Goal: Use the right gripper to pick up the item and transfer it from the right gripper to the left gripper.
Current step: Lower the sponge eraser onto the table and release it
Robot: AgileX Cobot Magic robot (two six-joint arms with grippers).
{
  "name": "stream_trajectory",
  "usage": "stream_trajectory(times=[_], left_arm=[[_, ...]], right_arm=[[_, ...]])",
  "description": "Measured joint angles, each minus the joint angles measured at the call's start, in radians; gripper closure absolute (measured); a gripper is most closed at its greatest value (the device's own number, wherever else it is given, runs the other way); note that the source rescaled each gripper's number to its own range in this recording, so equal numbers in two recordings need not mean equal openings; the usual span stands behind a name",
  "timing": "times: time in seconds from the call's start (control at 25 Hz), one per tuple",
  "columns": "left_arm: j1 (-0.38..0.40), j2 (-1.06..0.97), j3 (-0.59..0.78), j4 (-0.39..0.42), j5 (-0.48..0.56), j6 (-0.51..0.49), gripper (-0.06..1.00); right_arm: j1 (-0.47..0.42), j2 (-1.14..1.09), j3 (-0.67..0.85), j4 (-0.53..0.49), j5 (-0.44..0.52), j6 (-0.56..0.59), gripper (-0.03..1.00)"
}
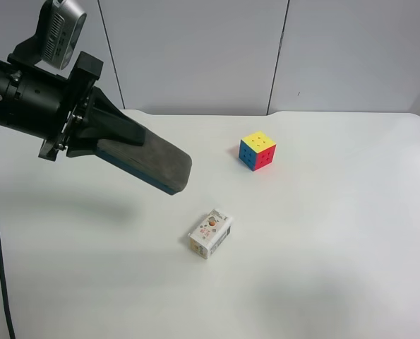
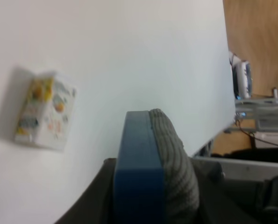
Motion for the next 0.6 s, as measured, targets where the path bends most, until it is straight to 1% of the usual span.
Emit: stream_trajectory(times=[0.16, 0.36, 0.48, 0.6], left_arm=[[0.012, 0.041, -0.029, -0.053, -0.019, 0.074, 0.93], [0.041, 0.150, -0.122, -0.077, -0.031, 0.107, 0.93], [0.053, 0.221, -0.159, -0.099, -0.037, 0.121, 0.93], [0.055, 0.289, -0.176, -0.117, -0.041, 0.158, 0.93]], right_arm=[[0.000, 0.000, 0.000, 0.000, 0.000, 0.000, -0.03], [0.000, 0.000, 0.000, 0.000, 0.000, 0.000, -0.03], [0.000, 0.000, 0.000, 0.000, 0.000, 0.000, -0.03], [0.000, 0.000, 0.000, 0.000, 0.000, 0.000, -0.03]])
